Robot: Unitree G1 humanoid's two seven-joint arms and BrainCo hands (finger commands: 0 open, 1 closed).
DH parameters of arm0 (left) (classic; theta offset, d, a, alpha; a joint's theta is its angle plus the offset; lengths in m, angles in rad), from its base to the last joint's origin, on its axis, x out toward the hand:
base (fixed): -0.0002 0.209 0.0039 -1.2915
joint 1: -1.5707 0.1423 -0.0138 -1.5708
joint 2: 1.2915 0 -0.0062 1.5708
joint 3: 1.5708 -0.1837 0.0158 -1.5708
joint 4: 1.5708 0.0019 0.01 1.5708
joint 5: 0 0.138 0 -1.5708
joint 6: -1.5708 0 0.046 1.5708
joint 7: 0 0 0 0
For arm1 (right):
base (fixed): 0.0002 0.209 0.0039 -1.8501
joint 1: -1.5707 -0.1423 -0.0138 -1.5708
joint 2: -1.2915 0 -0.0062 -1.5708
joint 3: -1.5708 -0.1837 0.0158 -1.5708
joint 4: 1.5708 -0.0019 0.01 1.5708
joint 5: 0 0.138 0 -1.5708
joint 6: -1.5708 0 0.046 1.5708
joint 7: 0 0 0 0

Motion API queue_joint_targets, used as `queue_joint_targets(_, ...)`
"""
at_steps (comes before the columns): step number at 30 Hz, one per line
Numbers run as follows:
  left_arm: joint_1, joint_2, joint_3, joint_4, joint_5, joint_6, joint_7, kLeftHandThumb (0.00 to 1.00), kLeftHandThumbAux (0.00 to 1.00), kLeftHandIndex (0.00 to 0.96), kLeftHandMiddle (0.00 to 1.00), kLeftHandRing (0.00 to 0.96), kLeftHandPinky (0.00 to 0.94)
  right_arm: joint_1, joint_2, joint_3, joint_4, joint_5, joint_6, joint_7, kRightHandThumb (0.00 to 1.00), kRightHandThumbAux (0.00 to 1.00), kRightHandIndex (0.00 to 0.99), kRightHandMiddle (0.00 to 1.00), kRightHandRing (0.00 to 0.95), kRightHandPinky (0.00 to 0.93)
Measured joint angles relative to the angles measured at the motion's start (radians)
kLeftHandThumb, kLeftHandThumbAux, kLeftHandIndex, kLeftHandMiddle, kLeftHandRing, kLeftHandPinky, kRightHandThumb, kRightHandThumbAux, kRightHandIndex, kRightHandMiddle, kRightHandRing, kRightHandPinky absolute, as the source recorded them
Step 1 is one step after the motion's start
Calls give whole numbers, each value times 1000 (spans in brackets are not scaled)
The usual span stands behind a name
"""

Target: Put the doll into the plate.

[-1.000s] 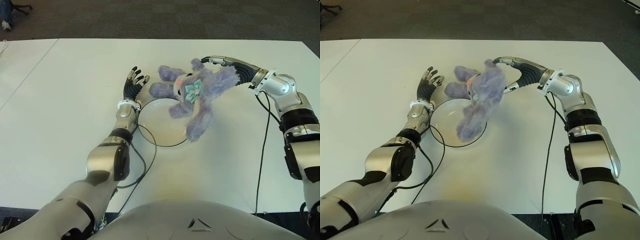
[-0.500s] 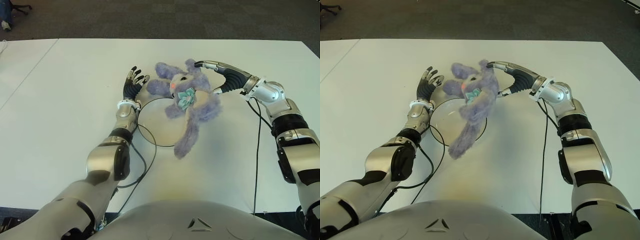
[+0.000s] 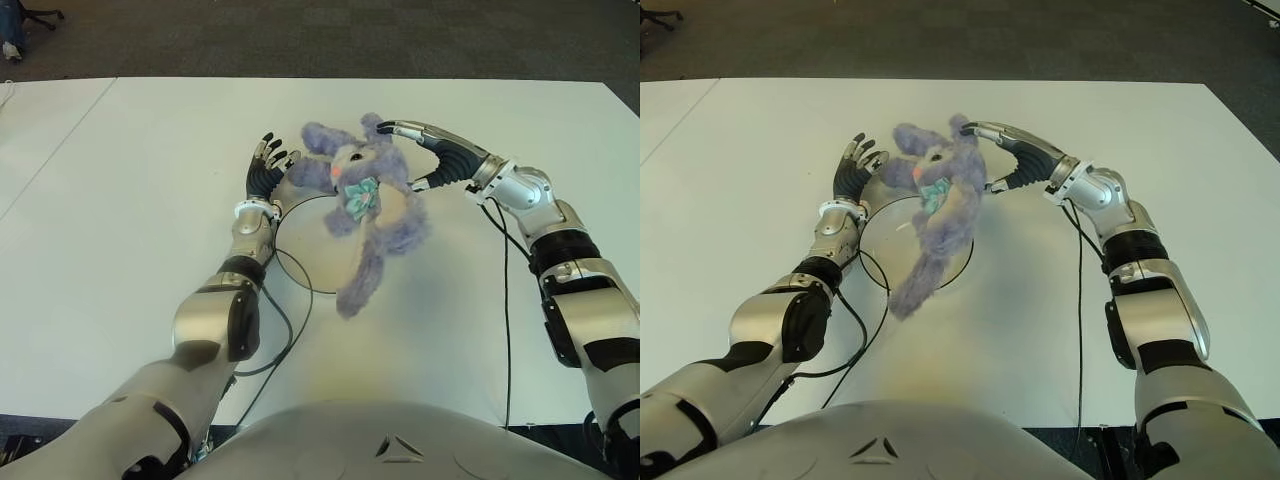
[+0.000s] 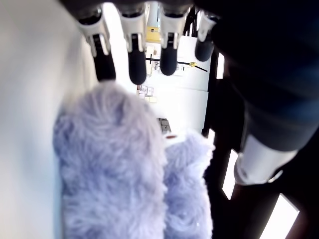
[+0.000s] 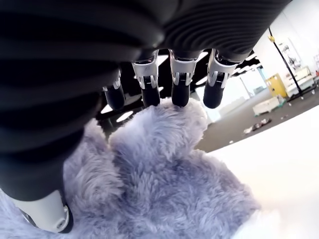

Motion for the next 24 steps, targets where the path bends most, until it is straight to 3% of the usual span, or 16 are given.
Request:
queue_joint_targets(11, -2, 0, 2, 0, -1, 6, 0, 143, 737, 39, 132, 160, 192, 23, 71, 2, -32, 3, 48, -29, 311, 744, 37, 15, 31, 93)
queue_joint_targets(24, -2, 0, 1, 0, 0, 6, 0, 124, 726, 41, 111, 143, 203, 30, 85, 1, -43, 2, 84, -42, 283, 741, 53, 61, 84, 148)
